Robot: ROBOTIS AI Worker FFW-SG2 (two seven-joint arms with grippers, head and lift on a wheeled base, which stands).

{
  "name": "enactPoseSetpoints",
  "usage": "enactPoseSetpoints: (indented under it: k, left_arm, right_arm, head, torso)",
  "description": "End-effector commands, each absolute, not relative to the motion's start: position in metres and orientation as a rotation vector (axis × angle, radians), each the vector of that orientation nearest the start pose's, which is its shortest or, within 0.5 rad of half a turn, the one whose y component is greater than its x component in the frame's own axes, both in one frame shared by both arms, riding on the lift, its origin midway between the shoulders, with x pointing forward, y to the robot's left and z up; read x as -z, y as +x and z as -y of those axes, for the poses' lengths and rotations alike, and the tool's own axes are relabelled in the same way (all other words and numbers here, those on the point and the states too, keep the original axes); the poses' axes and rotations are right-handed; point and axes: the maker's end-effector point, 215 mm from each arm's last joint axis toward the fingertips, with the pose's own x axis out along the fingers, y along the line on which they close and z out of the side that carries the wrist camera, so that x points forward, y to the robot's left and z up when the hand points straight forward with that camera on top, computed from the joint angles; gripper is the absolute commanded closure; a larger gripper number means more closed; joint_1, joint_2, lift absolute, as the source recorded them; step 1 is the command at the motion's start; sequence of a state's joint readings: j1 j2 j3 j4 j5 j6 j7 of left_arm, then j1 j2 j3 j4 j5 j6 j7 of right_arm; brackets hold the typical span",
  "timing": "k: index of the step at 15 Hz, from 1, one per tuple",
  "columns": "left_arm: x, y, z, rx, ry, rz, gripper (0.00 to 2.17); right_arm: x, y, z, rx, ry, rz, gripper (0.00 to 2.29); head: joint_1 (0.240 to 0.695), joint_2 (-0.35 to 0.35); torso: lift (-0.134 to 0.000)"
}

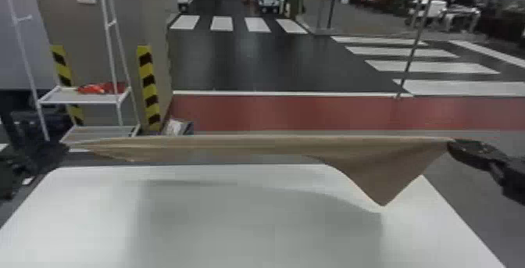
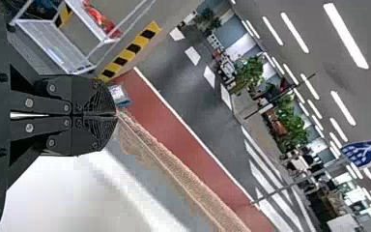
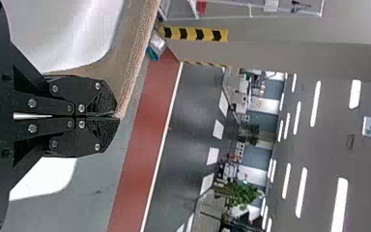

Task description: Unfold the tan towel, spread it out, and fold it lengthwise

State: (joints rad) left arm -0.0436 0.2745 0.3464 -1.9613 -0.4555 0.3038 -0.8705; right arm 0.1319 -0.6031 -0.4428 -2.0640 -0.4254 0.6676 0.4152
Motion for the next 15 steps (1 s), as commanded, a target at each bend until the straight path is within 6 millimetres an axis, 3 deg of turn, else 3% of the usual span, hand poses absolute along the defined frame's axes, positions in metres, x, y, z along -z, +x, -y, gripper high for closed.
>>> enactPoseSetpoints:
  k: [1,2,4,8,12,15]
  left_arm:
    - [0.289,0.490,-0.373,0.393,0.738,-0.223,1.42]
    - [0.313,0.469,-0.375,0.417,0.758,-0.244,1.42]
    - [0.344,0.442,-0.375,0.455,0.760,-0.274,1.42]
    - [0.386,0.402,-0.371,0.541,0.772,-0.325,1.42]
    - [0.384,0.389,-0.379,0.559,0.802,-0.341,1.42]
    - [0.359,0.411,-0.385,0.528,0.814,-0.343,1.42]
  right_arm:
    - [0.258,0.492,0.403,-0.275,-0.221,-0.239,1.27]
    - [0.287,0.480,0.383,-0.329,-0.213,-0.280,1.27]
    - [0.325,0.463,0.369,-0.381,-0.202,-0.347,1.27]
    - [0.368,0.423,0.357,-0.471,-0.200,-0.438,1.27]
    - [0.373,0.410,0.368,-0.469,-0.207,-0.452,1.27]
    - [0.368,0.428,0.380,-0.436,-0.187,-0.467,1.27]
  head:
    - [0.549,-0.061]
    - [0.601,-0.047]
    - [0.693,-0.024]
    - [0.695,0.016]
    - [0.695,0.015]
    - [0.695,0.012]
  torso:
    - [-0.123]
    - [-0.123]
    - [-0.123]
    - [-0.123]
    - [-0.123]
    - [-0.123]
